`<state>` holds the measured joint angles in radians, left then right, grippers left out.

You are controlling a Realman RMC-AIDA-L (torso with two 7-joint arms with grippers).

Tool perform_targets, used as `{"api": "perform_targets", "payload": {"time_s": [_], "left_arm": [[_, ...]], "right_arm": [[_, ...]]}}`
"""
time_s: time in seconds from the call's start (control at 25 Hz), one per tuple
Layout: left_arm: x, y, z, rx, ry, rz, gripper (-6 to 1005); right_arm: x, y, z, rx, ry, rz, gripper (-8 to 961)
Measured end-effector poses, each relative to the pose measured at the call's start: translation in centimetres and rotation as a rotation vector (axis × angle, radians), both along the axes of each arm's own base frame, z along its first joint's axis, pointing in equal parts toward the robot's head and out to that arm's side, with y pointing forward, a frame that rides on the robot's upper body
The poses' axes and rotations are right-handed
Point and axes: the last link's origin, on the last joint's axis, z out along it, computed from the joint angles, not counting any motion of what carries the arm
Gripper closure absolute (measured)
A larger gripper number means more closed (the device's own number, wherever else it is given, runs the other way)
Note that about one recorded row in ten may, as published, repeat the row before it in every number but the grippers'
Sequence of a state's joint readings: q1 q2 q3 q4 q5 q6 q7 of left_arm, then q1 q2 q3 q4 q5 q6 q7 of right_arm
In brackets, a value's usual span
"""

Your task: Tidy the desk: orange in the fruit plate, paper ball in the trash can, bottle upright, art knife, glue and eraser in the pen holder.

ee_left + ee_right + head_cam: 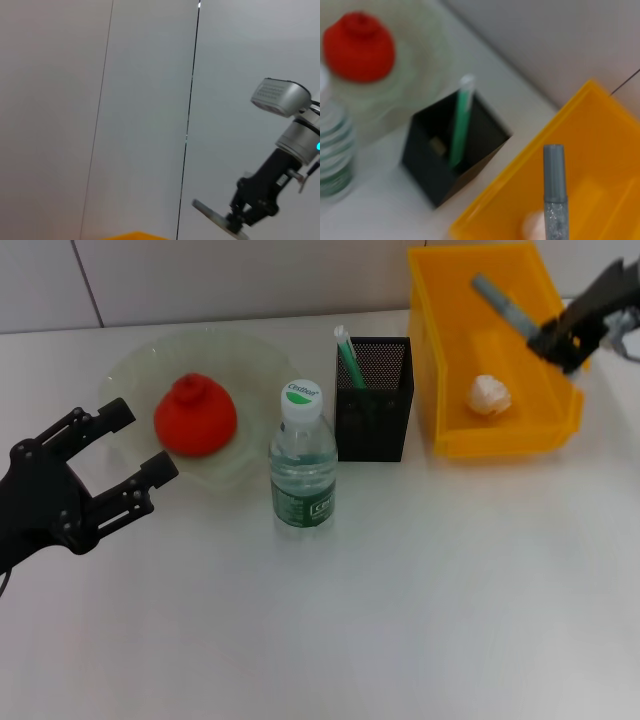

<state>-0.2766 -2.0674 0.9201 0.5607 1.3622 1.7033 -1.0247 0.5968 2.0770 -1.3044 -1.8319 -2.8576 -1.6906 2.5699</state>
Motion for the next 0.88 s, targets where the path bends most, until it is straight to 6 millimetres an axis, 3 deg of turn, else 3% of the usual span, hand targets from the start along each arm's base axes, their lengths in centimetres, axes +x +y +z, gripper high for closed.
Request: {"api": "perform_targets", "payload": {"time_s": [0.24,0.88], "left_arm": [[0.0,-0.1,0.0,0.0,-0.003,-0.002,215],[0.3,0.1,0.1,0.005,-0.009,-0.011,214]], "right_arm": [[0.1,1.6,1.0,0.058,-0.003,0.098,828],[1.8,7.6,-0.4,0.11,-0.158,0.354,829]]}}
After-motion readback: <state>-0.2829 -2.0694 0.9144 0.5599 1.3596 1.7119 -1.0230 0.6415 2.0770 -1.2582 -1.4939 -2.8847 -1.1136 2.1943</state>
